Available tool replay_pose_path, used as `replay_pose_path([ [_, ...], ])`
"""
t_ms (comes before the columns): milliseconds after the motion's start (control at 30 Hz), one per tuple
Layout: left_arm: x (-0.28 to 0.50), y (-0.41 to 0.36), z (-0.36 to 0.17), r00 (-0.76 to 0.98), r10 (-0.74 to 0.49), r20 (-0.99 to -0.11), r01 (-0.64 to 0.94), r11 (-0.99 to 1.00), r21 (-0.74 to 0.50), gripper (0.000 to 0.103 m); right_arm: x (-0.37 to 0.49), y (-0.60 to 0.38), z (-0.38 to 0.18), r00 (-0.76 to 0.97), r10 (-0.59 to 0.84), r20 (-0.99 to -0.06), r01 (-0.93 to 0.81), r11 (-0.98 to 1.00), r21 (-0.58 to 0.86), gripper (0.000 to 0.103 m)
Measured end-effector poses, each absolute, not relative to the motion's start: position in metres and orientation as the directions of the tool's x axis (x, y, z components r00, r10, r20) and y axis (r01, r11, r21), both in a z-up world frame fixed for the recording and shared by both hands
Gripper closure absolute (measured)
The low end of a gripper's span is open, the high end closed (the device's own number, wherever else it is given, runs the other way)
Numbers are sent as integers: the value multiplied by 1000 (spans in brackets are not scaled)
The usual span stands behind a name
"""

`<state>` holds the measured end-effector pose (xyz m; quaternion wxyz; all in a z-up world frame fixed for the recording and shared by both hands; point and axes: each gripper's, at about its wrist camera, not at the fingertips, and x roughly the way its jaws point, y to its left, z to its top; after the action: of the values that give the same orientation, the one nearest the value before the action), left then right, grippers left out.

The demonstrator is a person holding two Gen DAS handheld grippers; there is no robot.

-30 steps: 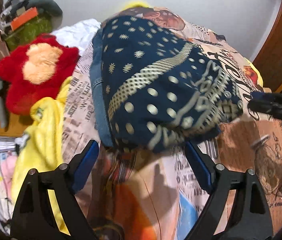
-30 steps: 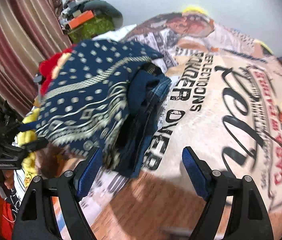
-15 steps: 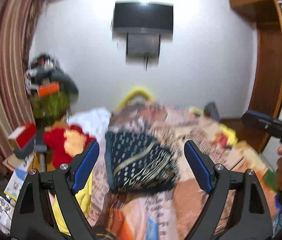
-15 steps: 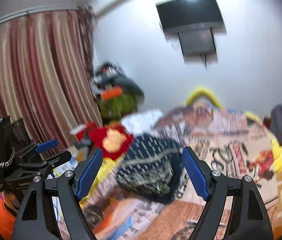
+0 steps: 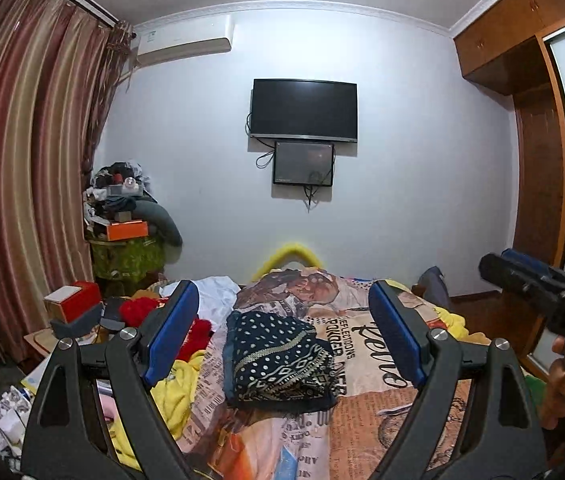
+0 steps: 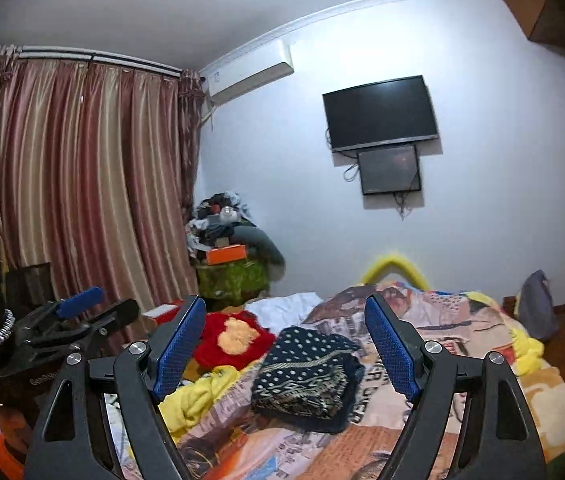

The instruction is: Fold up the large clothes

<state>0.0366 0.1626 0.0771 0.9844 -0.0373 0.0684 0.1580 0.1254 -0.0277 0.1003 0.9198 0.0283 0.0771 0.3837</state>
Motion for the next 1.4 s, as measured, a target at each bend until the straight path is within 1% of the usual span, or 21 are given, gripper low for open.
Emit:
replay_pose_path([
  [167, 32, 158, 73, 935, 323, -144, -333, 941, -53, 16, 113, -29, 94, 713, 687, -144, -680, 727, 97, 23],
  [200, 32, 158, 73, 934, 326, -146, -336, 940, -48, 14, 113, -29, 92, 719, 678, -150, -672, 734, 97, 21],
  [233, 34, 157, 73, 931, 333, -149, -342, 939, -43, 13, 113, -29, 91, 723, 674, -153, -667, 738, 98, 16],
  [267, 35, 157, 72, 929, 339, -148, -348, 937, -40, 9, 113, -29, 91, 726, 670, -154, -663, 742, 101, 13],
  [333, 32, 154, 72, 928, 342, -145, -350, 936, -36, 7, 115, -31, 90, 735, 661, -151, -651, 750, 115, 3],
  [400, 33, 152, 71, 926, 347, -148, -354, 935, -27, 3, 117, -32, 89, 746, 649, -149, -637, 761, 124, 0],
  [467, 33, 151, 69, 924, 352, -150, -359, 933, -24, 1, 118, -32, 88, 759, 633, -155, -622, 774, 118, 0],
  [800, 38, 159, 60, 923, 340, -180, -354, 934, -51, 0, 119, -32, 86, 765, 621, -170, -615, 783, 92, 0],
  [1400, 41, 161, 58, 923, 337, -188, -353, 934, -60, 0, 118, -31, 89, 767, 619, -169, -615, 784, 86, 0],
])
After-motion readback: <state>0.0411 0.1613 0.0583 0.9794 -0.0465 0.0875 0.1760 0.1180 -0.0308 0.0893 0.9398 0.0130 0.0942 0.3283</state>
